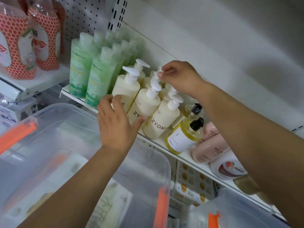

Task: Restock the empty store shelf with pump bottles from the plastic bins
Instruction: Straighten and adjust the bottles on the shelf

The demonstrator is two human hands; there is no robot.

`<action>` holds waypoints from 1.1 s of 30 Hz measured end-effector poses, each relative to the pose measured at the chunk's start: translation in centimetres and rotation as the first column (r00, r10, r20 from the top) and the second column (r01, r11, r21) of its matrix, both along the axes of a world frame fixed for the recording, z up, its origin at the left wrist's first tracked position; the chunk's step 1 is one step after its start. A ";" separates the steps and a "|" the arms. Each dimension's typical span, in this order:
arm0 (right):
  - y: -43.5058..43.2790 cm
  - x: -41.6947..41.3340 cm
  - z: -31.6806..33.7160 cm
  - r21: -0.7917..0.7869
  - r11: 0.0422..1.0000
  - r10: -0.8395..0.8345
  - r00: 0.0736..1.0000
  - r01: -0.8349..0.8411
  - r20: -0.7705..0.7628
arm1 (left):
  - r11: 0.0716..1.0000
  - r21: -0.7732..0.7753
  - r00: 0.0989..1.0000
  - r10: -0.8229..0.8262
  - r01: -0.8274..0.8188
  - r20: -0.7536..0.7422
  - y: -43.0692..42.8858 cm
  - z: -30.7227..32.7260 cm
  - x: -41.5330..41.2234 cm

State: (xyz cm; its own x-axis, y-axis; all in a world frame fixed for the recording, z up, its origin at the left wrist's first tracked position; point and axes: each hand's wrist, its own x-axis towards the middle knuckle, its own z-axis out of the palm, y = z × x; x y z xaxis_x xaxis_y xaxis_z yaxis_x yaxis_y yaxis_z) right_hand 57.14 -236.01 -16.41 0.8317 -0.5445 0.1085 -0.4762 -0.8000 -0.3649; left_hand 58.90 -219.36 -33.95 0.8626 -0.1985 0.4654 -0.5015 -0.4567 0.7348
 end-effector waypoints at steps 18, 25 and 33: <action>-2.5 3.0 0.9 0.122 0.984 0.154 0.964 -0.130 -0.217 | 0.991 -0.047 0.978 -0.131 0.125 -0.159 -0.3 -0.7 0.9; -2.7 7.2 1.1 0.127 0.973 0.195 0.981 -0.191 -0.017 | 0.991 -0.052 0.979 -0.130 0.123 -0.157 -0.3 -0.8 0.8; -2.1 9.2 0.1 0.231 0.947 0.256 0.959 -0.225 -0.118 | 0.989 -0.056 0.978 -0.143 0.136 -0.150 -0.1 -0.8 1.0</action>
